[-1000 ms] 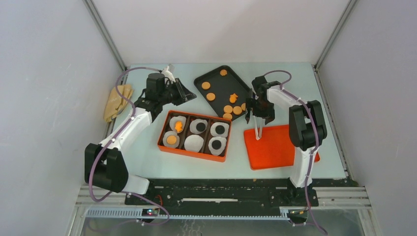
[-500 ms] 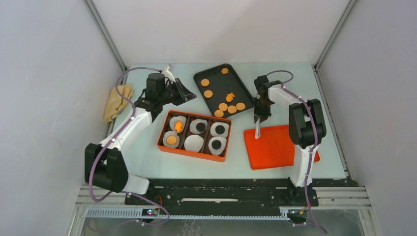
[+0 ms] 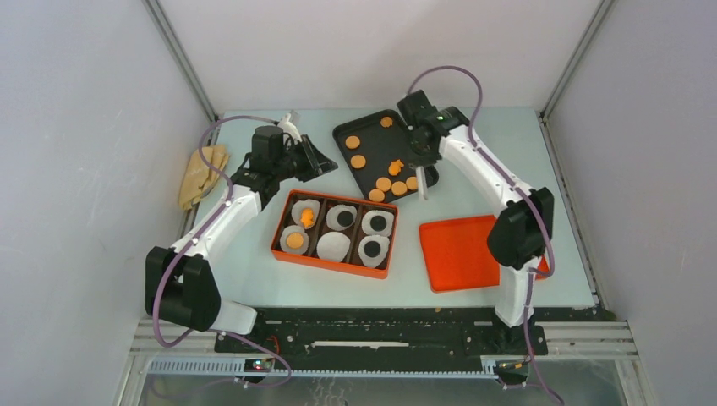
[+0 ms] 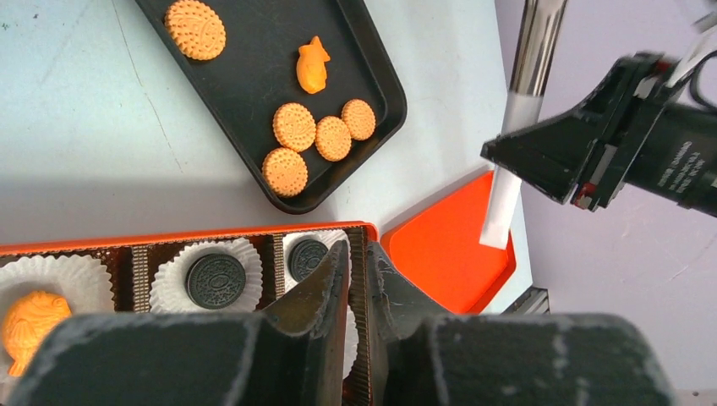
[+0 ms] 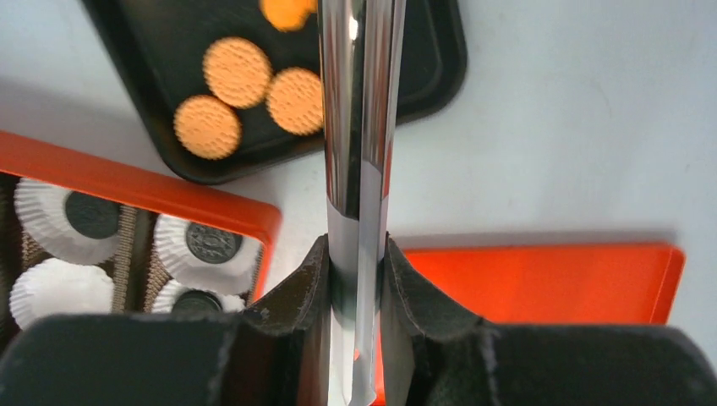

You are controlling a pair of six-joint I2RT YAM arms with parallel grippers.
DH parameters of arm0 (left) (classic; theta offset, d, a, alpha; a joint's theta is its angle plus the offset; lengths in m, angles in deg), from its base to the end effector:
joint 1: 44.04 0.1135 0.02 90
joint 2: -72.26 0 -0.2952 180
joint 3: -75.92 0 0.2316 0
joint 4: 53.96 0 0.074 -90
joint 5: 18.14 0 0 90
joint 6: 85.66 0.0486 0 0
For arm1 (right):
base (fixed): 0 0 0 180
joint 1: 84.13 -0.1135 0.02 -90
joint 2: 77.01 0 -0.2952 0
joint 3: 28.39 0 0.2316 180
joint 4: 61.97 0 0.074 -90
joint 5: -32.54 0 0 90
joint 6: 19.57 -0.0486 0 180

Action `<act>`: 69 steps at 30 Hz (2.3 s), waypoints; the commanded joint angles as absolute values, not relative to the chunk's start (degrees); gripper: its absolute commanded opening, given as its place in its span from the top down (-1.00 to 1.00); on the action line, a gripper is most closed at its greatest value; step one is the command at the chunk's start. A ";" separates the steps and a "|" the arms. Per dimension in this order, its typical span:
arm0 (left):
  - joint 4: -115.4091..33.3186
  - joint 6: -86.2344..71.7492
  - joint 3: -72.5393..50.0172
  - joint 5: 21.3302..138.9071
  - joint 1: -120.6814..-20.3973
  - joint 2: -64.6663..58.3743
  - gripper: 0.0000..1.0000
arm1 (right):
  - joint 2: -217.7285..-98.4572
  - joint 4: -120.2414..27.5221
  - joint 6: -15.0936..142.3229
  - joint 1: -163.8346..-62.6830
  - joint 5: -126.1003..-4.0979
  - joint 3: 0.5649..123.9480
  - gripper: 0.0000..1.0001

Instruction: Pack the cookies

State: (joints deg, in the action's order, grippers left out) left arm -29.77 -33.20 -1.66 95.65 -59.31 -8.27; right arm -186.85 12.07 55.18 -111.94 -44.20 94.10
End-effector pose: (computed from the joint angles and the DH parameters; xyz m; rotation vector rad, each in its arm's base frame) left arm 0.2921 -0.1001 0.3387 -0.1425 2.1462 -0.9823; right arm 0.3628 0.1787 0.3354 -0.2074 2.5876 -0.0377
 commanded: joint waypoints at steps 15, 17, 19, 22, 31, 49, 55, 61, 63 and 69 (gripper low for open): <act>-24.80 -29.84 -3.91 90.16 -58.73 -5.25 0.63 | -206.06 17.54 64.45 -117.83 -36.58 115.36 0.35; -24.79 -29.85 -3.95 90.25 -58.72 -5.49 0.63 | -205.58 16.81 64.51 -117.71 -36.97 114.21 0.35; -24.80 -29.86 -3.98 90.38 -58.72 -5.60 0.63 | -205.17 16.88 64.54 -117.64 -37.30 113.77 0.34; -24.79 -29.96 -3.96 90.59 -58.72 -5.70 0.63 | -203.85 16.60 64.23 -117.02 -38.84 111.90 0.22; -26.29 -31.17 -2.73 92.33 -58.72 -4.85 0.63 | -197.89 9.77 61.31 -111.96 -52.80 101.72 0.29; -25.80 -31.26 -1.94 91.74 -58.72 -3.94 0.63 | -196.17 5.11 63.77 -114.65 -60.31 99.43 0.17; -25.78 -31.53 -2.07 92.09 -58.72 -4.27 0.64 | -195.53 4.97 64.72 -116.86 -59.54 97.84 0.14; -25.89 -31.43 -1.89 92.15 -58.72 -4.12 0.64 | -195.51 4.05 66.26 -119.47 -57.46 96.32 0.03; -26.15 -31.59 -1.70 92.33 -58.72 -4.20 0.64 | -196.98 4.67 66.31 -119.72 -57.46 98.10 0.03; -26.50 -31.53 -1.19 92.43 -58.72 -4.20 0.64 | -200.04 6.81 66.29 -120.79 -53.89 102.44 0.03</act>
